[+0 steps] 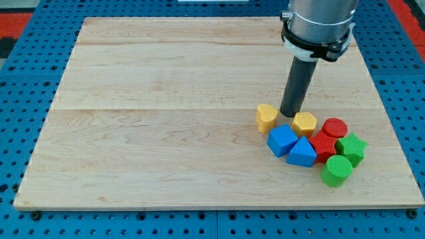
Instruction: Separate the red circle and green star from the group of blocks
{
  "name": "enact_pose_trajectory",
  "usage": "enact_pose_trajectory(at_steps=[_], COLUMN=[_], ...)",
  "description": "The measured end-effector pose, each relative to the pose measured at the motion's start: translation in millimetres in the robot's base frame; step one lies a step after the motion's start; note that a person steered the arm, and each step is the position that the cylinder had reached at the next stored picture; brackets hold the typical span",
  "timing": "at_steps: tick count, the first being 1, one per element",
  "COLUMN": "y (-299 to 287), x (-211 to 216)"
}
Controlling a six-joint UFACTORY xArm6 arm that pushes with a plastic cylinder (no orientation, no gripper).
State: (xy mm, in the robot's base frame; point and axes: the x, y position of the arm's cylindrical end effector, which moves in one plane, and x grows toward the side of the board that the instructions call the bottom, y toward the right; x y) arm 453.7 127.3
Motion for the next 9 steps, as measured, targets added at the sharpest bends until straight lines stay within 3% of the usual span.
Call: enact_pose_trajectory(at_steps=[2,3,4,6,7,8,9], y=[-9,60,129,158,145,113,110], x=[-24,-55,-28,77,116,124,105])
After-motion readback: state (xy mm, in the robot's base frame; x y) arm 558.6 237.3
